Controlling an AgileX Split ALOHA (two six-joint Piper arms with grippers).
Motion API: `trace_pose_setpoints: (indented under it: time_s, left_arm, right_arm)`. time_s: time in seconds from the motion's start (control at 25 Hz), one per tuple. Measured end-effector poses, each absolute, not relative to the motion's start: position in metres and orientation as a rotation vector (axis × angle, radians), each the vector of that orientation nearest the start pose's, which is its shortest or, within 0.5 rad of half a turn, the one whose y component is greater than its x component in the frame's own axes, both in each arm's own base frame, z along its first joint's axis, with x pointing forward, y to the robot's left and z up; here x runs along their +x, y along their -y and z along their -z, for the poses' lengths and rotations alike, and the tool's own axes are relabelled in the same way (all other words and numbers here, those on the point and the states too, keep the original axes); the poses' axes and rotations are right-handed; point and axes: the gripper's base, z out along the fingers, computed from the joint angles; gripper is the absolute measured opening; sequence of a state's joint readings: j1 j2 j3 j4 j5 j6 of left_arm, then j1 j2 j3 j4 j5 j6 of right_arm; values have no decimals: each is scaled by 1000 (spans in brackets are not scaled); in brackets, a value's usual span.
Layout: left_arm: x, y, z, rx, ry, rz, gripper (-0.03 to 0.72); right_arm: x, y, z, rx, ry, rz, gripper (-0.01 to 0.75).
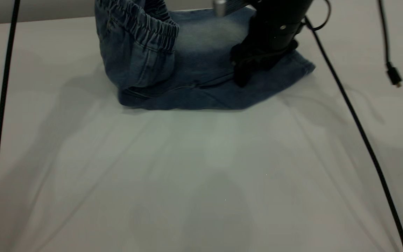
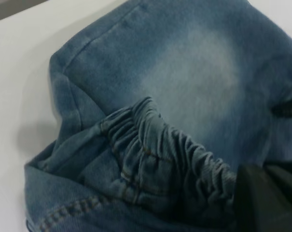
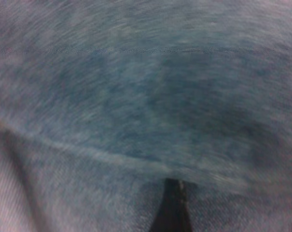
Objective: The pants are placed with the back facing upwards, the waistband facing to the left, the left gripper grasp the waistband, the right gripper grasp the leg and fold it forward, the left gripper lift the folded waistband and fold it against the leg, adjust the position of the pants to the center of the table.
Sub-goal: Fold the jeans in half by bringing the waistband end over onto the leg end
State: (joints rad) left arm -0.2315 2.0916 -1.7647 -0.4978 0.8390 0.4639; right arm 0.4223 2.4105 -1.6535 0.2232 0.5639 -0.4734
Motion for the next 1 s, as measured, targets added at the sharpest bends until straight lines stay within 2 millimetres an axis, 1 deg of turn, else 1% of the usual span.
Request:
trace_pose_setpoints:
  time_s: [0.24, 0.32, 0.4, 0.48, 0.6, 0.76, 0.92, 1.0]
  left_arm:
    - [451, 140, -251, 582, -2462, 509, 26]
    - [451, 141, -254, 587, -2461, 514, 26]
    - [451, 141, -254, 590, -2465, 517, 26]
    - [452, 141, -252, 591, -2468, 515, 26]
    - [451, 141, -252, 591, -2469, 516, 26]
    - [450, 141, -251, 597, -2479, 524, 26]
    - [448, 147, -251, 616, -2481, 533, 26]
    - [446, 155, -251, 640, -2476, 530, 26]
  right_arm:
    - [411, -241, -59, -1138, -2573, -201, 534]
    - [406, -248, -62, -1165, -2565, -208, 534]
    - [405, -250, -69, -1163, -2557, -214, 534]
    - [407, -249, -85, -1154, -2524, -209, 534]
    - [413, -243, -114, -1127, -2466, -184, 534]
    - [422, -223, -152, -1046, -2419, -137, 534]
    - [434, -186, -177, -913, -2446, -88, 534]
    - [442, -162, -186, -820, -2468, -77, 534]
